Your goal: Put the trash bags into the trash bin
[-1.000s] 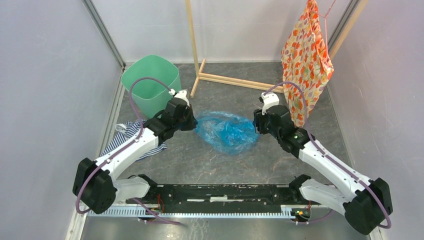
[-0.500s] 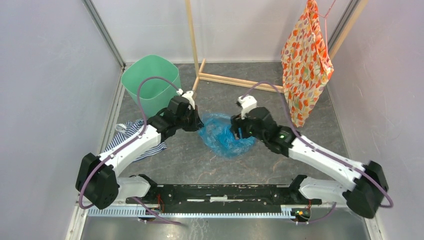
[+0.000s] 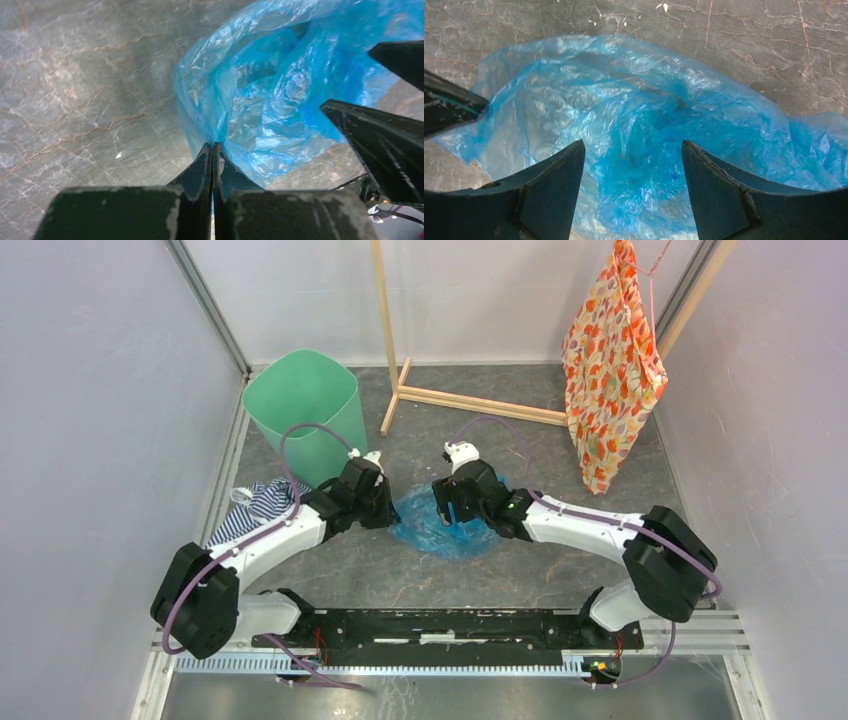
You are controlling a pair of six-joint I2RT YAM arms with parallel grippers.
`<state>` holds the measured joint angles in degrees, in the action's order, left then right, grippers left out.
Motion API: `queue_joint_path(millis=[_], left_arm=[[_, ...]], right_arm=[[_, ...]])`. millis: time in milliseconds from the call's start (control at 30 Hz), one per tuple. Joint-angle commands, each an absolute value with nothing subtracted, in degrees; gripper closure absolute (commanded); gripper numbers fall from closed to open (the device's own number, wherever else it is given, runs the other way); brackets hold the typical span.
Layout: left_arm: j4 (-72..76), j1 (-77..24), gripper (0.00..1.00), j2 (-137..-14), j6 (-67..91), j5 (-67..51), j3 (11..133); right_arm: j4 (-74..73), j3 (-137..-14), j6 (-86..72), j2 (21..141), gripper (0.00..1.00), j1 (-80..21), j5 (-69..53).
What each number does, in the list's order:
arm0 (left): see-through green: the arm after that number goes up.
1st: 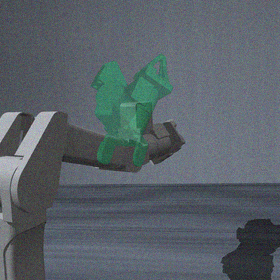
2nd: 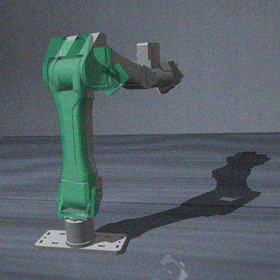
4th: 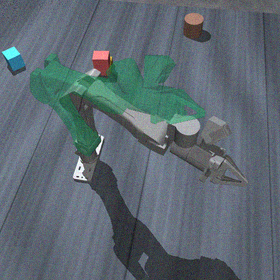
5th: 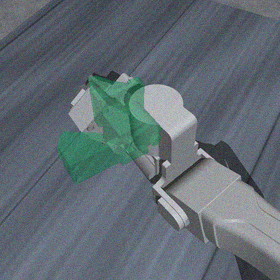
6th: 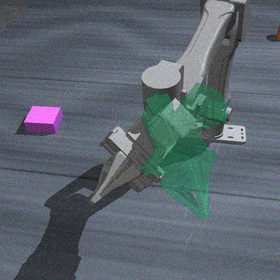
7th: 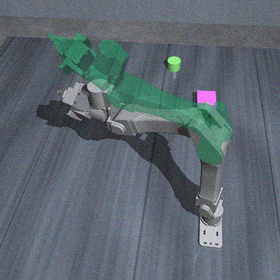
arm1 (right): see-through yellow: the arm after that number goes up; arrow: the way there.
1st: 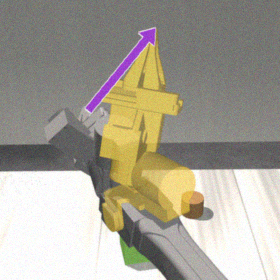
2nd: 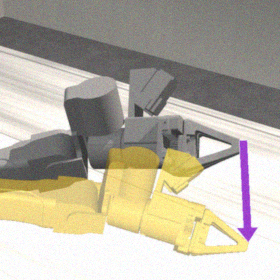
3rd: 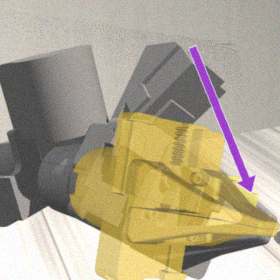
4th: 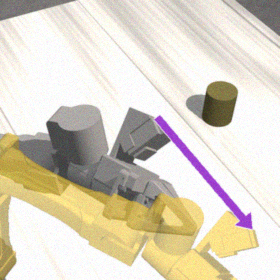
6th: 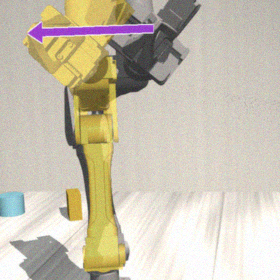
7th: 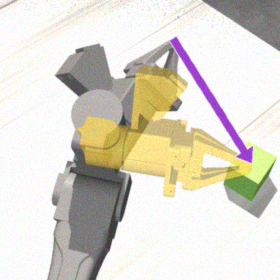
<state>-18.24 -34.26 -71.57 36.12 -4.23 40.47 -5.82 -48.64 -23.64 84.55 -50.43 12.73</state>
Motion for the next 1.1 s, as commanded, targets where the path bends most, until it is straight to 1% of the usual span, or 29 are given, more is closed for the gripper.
queue_joint_path(millis=[0,100,233,267,333,400,433,467,533,667,833,867,933,967,1000,1067], left_arm=[[-14.32,-34.61,0.98,-70.37,40.82,-1.74,37.95],[-13.77,-34.65,0.98,-71.04,41.34,-1.22,37.36],[-13.16,-34.64,0.98,-71.51,42.02,-0.17,36.29],[-13.12,-34.63,0.98,-71.81,42.21,-0.17,36.06],[-13.21,-34.63,0.98,-72.17,42.92,1.93,35.61],[-13.65,-34.63,0.98,-72.81,43.59,3.56,35.42],[-14.12,-34.55,0.98,-73.18,43.93,4.57,35.49],[-14.28,-34.54,0.98,-73.53,44.16,5.45,35.57],[-14.61,-34.48,0.98,-74.22,44.65,7.13,35.67],[-14.46,-33.75,0.98,-75.40,45.45,8.83,35.80],[-13.01,-32.57,0.98,-77.60,45.66,8.97,36.00],[-12.67,-32.47,0.98,-77.94,45.55,8.87,36.38],[-11.65,-32.43,0.98,-78.57,44.92,7.61,36.69],[-11.18,-32.45,0.98,-78.84,44.69,6.76,36.93],[-10.75,-32.43,0.98,-78.98,44.47,6.23,37.04],[-10.40,-32.43,0.98,-79.33,44.03,5.18,37.40]], right_arm=[[-0.41,-50.48,-25.45,87.62,0.22,-51.14,14.10],[-0.39,-51.92,-24.90,90.81,0.23,-51.43,14.49],[-0.36,-53.36,-24.16,93.78,0.27,-51.64,14.80],[-0.40,-53.80,-24.00,94.26,0.30,-51.73,14.96],[-0.71,-54.89,-23.44,94.52,0.44,-51.89,14.97],[-1.64,-55.61,-22.36,93.73,0.65,-52.07,15.20],[-1.95,-55.55,-21.74,92.70,0.78,-52.11,15.17],[-2.18,-55.35,-21.07,91.49,0.87,-52.08,15.14],[-1.98,-54.13,-19.49,87.91,0.99,-52.10,13.94],[1.10,-47.62,-16.97,76.29,1.00,-52.13,8.64],[4.27,-38.46,-14.20,64.11,1.00,-52.09,-4.28],[3.29,-37.41,-13.94,63.15,1.00,-52.13,-4.92],[1.07,-36.75,-14.84,63.20,0.99,-52.17,-1.80],[0.60,-37.08,-15.32,64.00,0.93,-52.18,-0.47],[0.51,-38.13,-15.74,65.28,0.86,-52.15,-0.35],[0.27,-41.05,-16.79,68.36,0.70,-52.24,3.64]])
